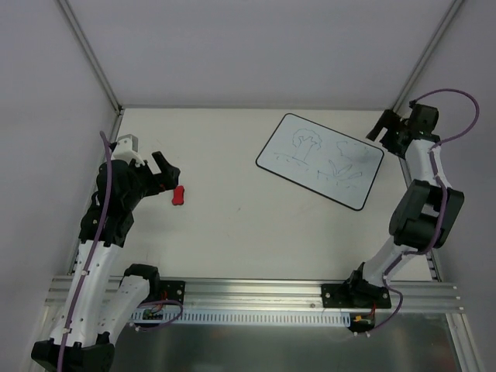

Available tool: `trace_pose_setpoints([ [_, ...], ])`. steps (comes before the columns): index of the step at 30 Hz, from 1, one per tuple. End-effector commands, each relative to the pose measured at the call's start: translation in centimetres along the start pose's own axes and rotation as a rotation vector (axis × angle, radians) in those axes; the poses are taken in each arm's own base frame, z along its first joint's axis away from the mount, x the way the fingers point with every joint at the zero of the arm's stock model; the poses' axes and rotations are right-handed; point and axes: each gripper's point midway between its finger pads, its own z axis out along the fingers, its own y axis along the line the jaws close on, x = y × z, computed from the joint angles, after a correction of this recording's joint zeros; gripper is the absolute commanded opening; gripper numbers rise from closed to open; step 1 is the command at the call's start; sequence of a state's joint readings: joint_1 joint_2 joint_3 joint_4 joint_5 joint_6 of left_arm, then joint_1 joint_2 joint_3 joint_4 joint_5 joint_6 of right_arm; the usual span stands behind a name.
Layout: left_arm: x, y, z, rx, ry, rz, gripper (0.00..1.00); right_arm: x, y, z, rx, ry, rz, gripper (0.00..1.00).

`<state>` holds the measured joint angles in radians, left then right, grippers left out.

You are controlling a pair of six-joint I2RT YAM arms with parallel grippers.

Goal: Erase the whiteboard

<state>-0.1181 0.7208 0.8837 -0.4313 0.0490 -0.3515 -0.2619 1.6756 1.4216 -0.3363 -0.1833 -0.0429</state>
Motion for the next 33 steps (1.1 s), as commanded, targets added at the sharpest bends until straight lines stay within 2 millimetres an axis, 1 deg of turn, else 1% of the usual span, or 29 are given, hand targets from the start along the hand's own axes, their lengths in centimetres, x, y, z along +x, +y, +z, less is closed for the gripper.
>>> trace_pose_setpoints([
  [1, -0.1, -0.4, 0.2, 0.016, -0.007, -0.018, 0.99, -2.2, -1.3, 3.0, -0.054, -0.019, 0.153, 0.99],
  [2, 0.0, -0.3, 0.2, 0.013, -0.008, -0.019, 0.99, -2.4, -2.5, 3.7, -0.027, -0.021, 0.173, 0.99],
  [4, -0.2, -0.2, 0.1, 0.008, -0.015, -0.025, 0.99, -2.5, -4.1, 4.9, 0.015, -0.029, 0.203, 0.99],
  [5, -0.3, -0.3, 0.0, 0.010, -0.019, -0.028, 0.99, -2.6, -5.5, 6.1, 0.042, -0.038, 0.218, 0.99],
  [7, -0.3, -0.2, 0.0, 0.006, -0.022, -0.036, 0.99, -2.8, -6.4, 7.3, 0.043, -0.041, 0.233, 0.98],
  [8, -0.3, -0.3, -0.1, 0.006, -0.026, -0.039, 0.99, -2.7, -7.3, 8.5, 0.053, -0.034, 0.238, 0.97],
  [11, -0.3, -0.1, -0.1, 0.000, -0.028, -0.040, 0.99, -2.6, -8.4, 10.2, 0.059, -0.028, 0.246, 0.95],
  [12, -0.3, -0.1, -0.1, -0.003, -0.029, -0.041, 0.99, -2.3, -8.9, 11.3, 0.063, -0.016, 0.252, 0.94],
  [14, -0.1, 0.1, 0.0, -0.008, -0.025, -0.041, 0.99, -2.0, -9.2, 12.3, 0.059, -0.007, 0.275, 0.94],
  [15, -0.1, 0.1, 0.0, -0.008, -0.023, -0.041, 0.99, -2.4, -9.0, 12.7, 0.048, -0.010, 0.282, 0.93],
  [16, 0.0, 0.1, 0.1, -0.011, -0.021, -0.041, 0.99, -1.6, -9.3, 13.8, 0.043, 0.012, 0.299, 0.93],
  [17, 0.1, 0.2, 0.1, -0.012, -0.020, -0.041, 0.99, -1.6, -9.2, 14.2, 0.026, 0.015, 0.319, 0.91],
  [18, 0.1, 0.1, 0.1, -0.007, -0.018, -0.043, 0.99, -2.0, -8.9, 14.5, 0.011, 0.007, 0.324, 0.91],
  [19, 0.2, 0.1, 0.2, -0.006, -0.014, -0.046, 0.99, -1.5, -9.0, 15.3, 0.002, 0.019, 0.335, 0.89],
  [20, 0.2, 0.0, 0.2, -0.004, -0.013, -0.047, 0.99, -1.7, -8.7, 15.7, -0.017, 0.016, 0.344, 0.87],
  [22, 0.2, -0.1, 0.2, 0.001, -0.011, -0.049, 0.99, -1.8, -8.7, 16.2, -0.026, 0.013, 0.349, 0.86],
  [23, 0.2, -0.1, 0.1, 0.003, -0.014, -0.052, 0.99, -1.3, -9.0, 16.7, -0.021, 0.022, 0.353, 0.86],
  [28, 0.4, -0.1, 0.1, 0.005, -0.011, -0.055, 0.99, -0.5, -8.7, 17.7, -0.048, 0.048, 0.375, 0.85],
  [32, 0.7, 0.0, 0.1, 0.003, -0.007, -0.058, 0.99, 0.8, -8.0, 17.9, -0.078, 0.084, 0.400, 0.85],
  [33, 0.7, -0.1, 0.0, 0.006, -0.006, -0.060, 0.99, 1.3, -8.1, 17.9, -0.076, 0.097, 0.406, 0.85],
])
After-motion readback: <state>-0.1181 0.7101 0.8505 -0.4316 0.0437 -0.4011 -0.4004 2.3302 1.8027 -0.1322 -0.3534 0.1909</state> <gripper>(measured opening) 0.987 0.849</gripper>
